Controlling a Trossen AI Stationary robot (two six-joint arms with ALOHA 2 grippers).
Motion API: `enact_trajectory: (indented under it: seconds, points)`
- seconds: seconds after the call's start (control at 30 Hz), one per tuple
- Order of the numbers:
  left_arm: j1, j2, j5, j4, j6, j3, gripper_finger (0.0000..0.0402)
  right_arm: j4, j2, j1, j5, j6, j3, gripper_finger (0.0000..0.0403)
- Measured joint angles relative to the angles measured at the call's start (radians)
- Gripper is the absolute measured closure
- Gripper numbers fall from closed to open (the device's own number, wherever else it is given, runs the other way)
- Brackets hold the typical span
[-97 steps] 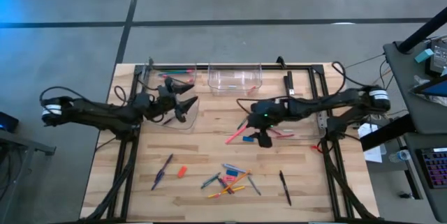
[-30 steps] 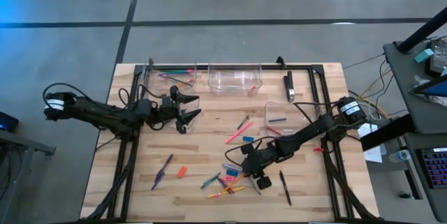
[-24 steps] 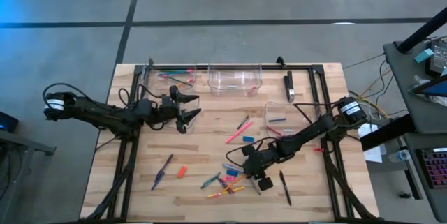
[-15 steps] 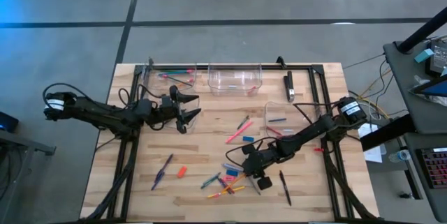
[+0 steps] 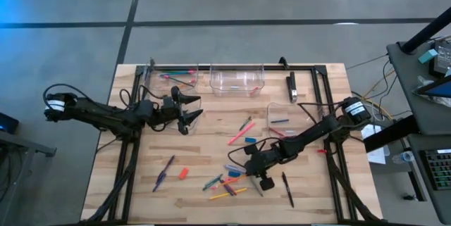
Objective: Sort crayons/erasers/pens/pencils in bins
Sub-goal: Put the orange pencil into the top left transparent bin
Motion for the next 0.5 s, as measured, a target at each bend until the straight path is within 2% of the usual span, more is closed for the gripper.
enact_trajectory:
  seconds: [0.23, 0.5]
  points:
    - [0.000, 0.000, 0.000, 0.000, 0.000, 0.000, 0.0153, -0.035, -0.120, 0.000, 0.007, -0.011, 0.000, 0.0388]
    - [0.000, 0.000, 0.028, -0.010, -0.001, 0.000, 0.0153, -0.086, -0.330, -0.028, 0.175, -0.045, -0.062, 0.0389]
